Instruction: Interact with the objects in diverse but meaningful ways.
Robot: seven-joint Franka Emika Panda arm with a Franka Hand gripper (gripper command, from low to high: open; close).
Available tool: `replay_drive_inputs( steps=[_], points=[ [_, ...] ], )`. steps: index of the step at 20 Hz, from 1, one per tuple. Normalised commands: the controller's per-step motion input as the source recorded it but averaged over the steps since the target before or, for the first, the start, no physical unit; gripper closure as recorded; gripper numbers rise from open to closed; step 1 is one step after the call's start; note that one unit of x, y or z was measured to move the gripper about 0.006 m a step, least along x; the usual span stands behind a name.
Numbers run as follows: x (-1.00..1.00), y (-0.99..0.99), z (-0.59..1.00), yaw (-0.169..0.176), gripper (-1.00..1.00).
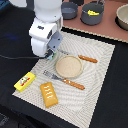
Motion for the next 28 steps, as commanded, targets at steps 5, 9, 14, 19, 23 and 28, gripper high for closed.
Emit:
replay_drive_inputs(
  steps=[5, 9, 14, 19, 23, 28],
  points=[
    [-0.24, 0.42, 0.02, 0.020, 1.00],
    [-0.23, 0.45, 0.00, 0.023, 1.00],
    [-0.22, 0.45, 0.00, 0.024, 1.00],
    [-0.17, 0.47, 0.00, 0.030, 1.00],
    [-0.16, 0.46, 0.00, 0.031, 1.00],
    [-0.14, 0.45, -0.01, 0.030, 1.00]
  ],
)
